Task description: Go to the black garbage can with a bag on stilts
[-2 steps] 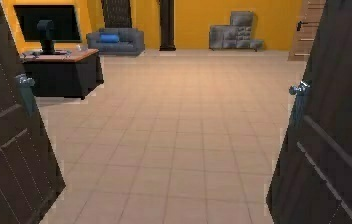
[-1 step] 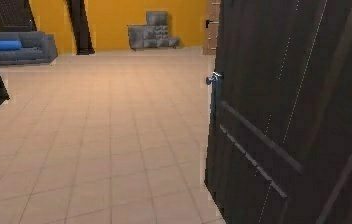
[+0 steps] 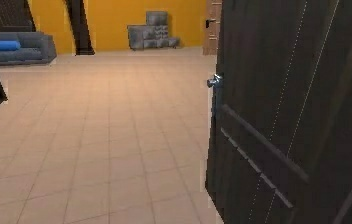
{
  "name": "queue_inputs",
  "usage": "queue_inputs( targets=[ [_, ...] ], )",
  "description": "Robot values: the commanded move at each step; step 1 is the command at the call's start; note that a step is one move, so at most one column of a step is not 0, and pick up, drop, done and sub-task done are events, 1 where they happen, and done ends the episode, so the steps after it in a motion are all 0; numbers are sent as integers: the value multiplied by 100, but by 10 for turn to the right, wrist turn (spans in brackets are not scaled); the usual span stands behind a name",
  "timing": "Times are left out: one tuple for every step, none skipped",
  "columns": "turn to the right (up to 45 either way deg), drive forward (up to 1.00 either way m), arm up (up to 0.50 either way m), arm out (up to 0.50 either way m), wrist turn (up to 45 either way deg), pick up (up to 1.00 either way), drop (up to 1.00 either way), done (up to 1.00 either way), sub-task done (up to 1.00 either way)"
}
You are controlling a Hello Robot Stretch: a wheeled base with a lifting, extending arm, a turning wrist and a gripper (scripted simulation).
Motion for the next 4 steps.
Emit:
queue_inputs(
  targets=[
    [-150,0,0,0,0,0,0,0,0],
    [0,100,0,0,0,0,0,0,0],
    [0,50,0,0,0,0,0,0,0],
    [330,0,0,0,0,0,0,0,0]
  ],
)
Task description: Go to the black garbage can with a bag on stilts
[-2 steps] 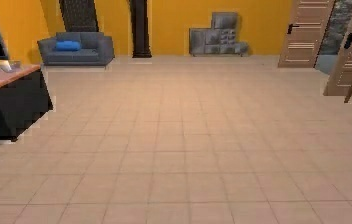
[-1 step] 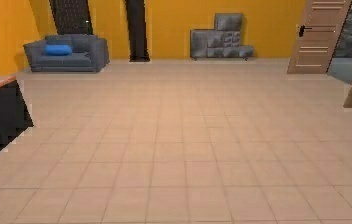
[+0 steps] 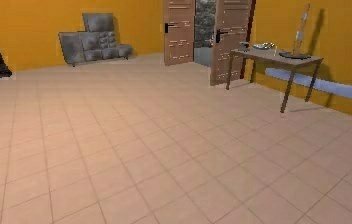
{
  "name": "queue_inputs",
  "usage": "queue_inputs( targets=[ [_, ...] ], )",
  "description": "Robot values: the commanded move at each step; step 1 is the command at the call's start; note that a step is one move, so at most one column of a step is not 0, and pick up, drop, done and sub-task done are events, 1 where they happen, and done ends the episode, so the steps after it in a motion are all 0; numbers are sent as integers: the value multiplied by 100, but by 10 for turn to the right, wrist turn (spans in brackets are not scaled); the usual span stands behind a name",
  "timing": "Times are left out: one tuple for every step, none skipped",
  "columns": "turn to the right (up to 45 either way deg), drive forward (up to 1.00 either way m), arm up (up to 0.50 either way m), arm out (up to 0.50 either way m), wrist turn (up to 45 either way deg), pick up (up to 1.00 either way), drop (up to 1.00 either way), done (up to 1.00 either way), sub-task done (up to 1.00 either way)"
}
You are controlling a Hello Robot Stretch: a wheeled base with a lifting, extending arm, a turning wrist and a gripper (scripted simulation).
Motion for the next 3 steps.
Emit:
queue_inputs(
  targets=[
    [0,100,0,0,0,0,0,0,0],
    [0,100,0,0,0,0,0,0,0],
    [0,100,0,0,0,0,0,0,0]
  ],
)
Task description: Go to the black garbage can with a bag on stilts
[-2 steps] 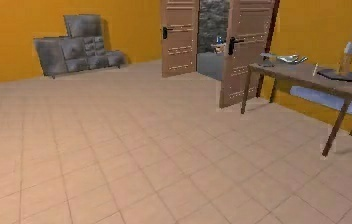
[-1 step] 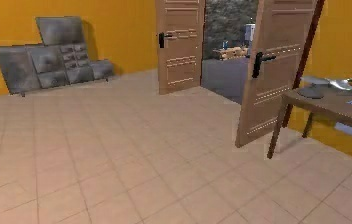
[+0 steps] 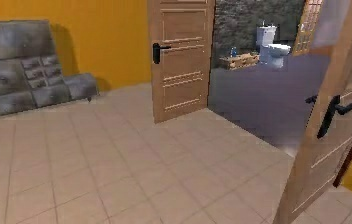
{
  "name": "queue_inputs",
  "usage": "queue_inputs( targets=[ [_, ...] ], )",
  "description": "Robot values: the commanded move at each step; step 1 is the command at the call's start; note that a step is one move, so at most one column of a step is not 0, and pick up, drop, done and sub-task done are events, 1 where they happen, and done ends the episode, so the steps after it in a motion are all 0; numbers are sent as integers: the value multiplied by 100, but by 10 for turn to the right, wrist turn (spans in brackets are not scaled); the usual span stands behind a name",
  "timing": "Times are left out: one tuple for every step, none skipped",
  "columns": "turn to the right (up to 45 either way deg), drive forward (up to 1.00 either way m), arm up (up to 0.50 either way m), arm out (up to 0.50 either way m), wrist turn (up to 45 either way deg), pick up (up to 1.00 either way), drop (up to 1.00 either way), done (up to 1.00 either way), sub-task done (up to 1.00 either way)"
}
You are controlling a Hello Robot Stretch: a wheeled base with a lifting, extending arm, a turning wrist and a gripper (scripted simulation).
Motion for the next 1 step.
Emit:
queue_inputs(
  targets=[
    [30,0,0,0,0,0,0,0,0]
  ],
)
